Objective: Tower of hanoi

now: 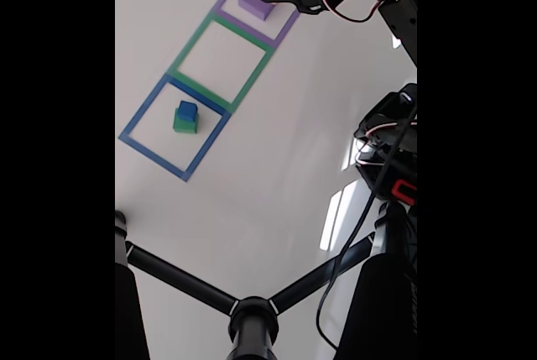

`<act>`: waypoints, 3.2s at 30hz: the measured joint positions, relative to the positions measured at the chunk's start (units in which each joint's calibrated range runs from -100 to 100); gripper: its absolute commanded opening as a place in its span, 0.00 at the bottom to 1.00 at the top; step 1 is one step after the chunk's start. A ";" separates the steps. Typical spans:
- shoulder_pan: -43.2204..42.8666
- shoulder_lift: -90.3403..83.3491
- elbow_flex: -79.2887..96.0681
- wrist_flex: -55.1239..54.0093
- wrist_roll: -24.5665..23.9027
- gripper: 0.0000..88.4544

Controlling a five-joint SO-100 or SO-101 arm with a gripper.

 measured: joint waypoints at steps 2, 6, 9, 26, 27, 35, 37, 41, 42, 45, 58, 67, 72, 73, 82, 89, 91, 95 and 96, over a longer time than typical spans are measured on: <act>-1.15 0.00 -0.52 1.04 0.00 0.10; -4.09 -0.34 -0.96 2.01 -0.39 0.10; -6.14 -0.42 -1.04 2.01 -0.59 0.10; -10.15 -2.36 18.54 -15.89 -0.59 0.10; -10.15 -2.45 21.85 -19.34 -0.59 0.10; -11.46 -2.45 46.56 -49.84 -0.59 0.10; -11.63 -0.93 52.57 -58.67 -0.59 0.10; -12.20 3.38 60.23 -74.00 -0.59 0.10; -12.20 4.64 61.62 -77.37 -0.59 0.10; -12.12 8.61 64.49 -86.12 -0.59 0.10; -12.12 29.63 66.75 -112.92 -0.59 0.10; -11.63 43.22 66.67 -127.37 -0.59 0.10; -10.40 47.36 65.36 -129.37 -0.59 0.10; -10.15 47.95 64.93 -129.45 -0.59 0.10; -9.17 54.54 61.62 -133.47 -0.59 0.11; -9.17 57.15 61.01 -136.04 -0.59 0.14; -9.17 58.17 60.66 -137.00 -0.59 0.15; -9.66 59.10 59.97 -137.48 -0.59 0.23; -9.91 59.10 59.79 -137.64 -0.59 0.25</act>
